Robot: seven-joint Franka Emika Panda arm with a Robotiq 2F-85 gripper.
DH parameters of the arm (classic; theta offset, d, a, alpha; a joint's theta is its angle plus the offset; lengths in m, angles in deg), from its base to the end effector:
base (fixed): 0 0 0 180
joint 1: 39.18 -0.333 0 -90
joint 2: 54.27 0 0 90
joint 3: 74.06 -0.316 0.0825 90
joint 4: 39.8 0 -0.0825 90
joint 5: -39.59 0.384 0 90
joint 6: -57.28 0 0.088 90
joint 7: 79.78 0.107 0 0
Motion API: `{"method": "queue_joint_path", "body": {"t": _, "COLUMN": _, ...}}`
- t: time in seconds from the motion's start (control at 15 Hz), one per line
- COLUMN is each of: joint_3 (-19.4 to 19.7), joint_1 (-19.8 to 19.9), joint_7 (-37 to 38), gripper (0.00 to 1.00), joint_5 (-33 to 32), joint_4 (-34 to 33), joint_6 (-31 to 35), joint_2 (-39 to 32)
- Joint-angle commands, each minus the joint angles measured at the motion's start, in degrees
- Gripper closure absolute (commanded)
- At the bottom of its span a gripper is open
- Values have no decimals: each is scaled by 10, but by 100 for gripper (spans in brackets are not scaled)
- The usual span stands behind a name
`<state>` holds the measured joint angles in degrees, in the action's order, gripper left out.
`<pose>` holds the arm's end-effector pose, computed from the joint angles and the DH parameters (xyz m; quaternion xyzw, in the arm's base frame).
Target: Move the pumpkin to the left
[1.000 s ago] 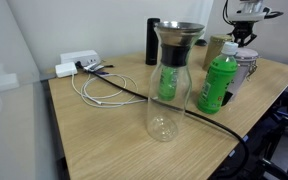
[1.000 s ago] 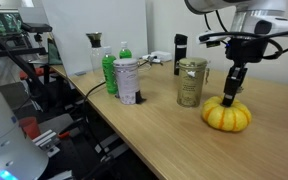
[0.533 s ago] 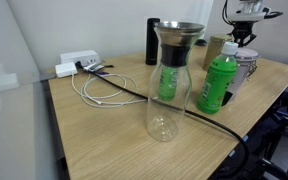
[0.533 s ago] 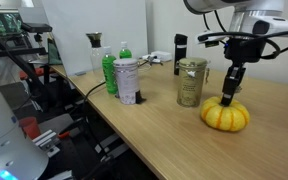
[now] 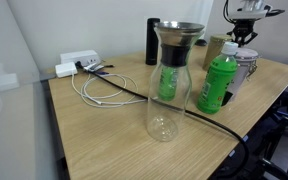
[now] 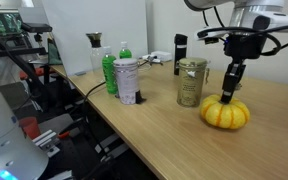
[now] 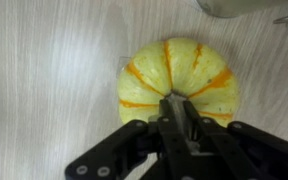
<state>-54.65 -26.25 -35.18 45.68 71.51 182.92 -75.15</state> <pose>0.5182 -0.3138 0.2972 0.7660 -0.6410 -0.0431 0.0228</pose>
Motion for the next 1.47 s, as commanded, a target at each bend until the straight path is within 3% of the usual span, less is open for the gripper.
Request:
{"method": "queue_joint_path", "body": {"t": 0.0, "joint_3": 4, "joint_1": -5, "joint_7": 14, "gripper": 96, "joint_5": -23, "joint_4": 18, "joint_6": -16, "joint_2": 46}}
{"method": "queue_joint_path", "body": {"t": 0.67, "joint_3": -10, "joint_1": -25, "joint_7": 81, "gripper": 96, "joint_5": -114, "joint_4": 17, "joint_6": 1, "joint_2": 144}}
{"method": "queue_joint_path", "body": {"t": 1.0, "joint_3": -32, "joint_1": -29, "joint_7": 109, "gripper": 96, "joint_5": -163, "joint_4": 12, "joint_6": 64, "joint_2": 178}}
{"method": "queue_joint_path", "body": {"t": 1.4, "joint_3": -96, "joint_1": -60, "joint_7": 18, "gripper": 96, "joint_5": -102, "joint_4": 19, "joint_6": 129, "joint_2": 185}}
